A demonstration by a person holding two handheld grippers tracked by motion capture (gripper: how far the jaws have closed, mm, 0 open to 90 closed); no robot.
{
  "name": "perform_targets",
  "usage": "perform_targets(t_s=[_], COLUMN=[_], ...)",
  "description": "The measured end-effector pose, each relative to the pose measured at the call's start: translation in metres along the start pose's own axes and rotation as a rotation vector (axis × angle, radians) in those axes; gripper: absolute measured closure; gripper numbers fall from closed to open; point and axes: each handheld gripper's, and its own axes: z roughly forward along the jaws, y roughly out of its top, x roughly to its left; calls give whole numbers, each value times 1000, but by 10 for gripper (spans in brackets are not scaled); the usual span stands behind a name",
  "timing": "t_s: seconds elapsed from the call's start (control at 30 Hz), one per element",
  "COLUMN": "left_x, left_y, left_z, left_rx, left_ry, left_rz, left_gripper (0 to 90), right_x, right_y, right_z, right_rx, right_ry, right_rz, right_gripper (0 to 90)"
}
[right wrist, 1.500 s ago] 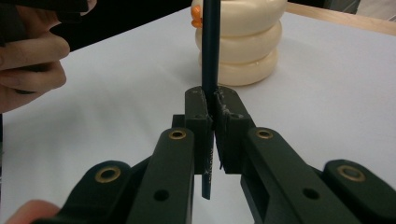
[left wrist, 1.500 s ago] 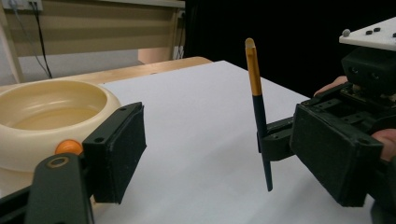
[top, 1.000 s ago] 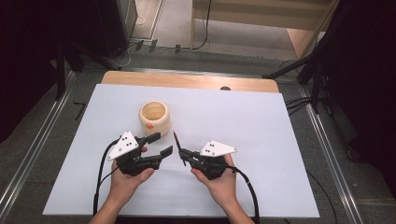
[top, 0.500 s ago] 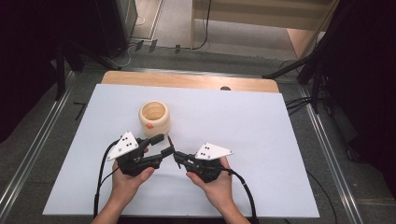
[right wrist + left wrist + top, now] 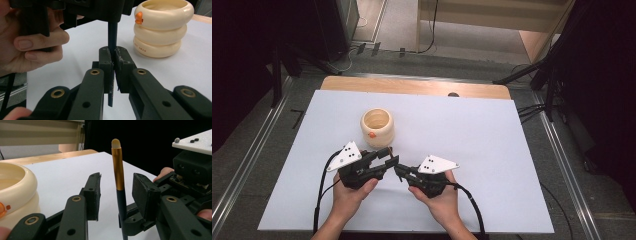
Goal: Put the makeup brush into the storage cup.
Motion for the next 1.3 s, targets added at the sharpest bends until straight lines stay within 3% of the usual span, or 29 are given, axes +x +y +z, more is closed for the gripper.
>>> perform_targets(t_s=[0.73,0.93,1.1,1.2,1.23,1.3], left_x=[6,9,10,10,10,9], left_y=[-2,-1,-1,-1,-1,-1], left_z=[1,-2,-3,-3,-3,-3], left_rx=[6,3,2,5,6,6], left_ry=[-52,-52,-42,-39,-39,-40], left_rz=[-54,-56,-52,-46,-45,-42], left_gripper=[846,849,849,849,850,850], right_x=[-1,-1,-5,-8,-9,-11], right_y=[-2,-1,-1,-2,-3,-4], right_z=[3,1,-5,-8,-9,-12], right_rx=[-8,-31,-22,-7,-10,-19], right_ry=[-6,-27,-27,-59,-77,-83], right_rz=[-8,-4,17,17,18,12], right_gripper=[823,472,220,44,0,0])
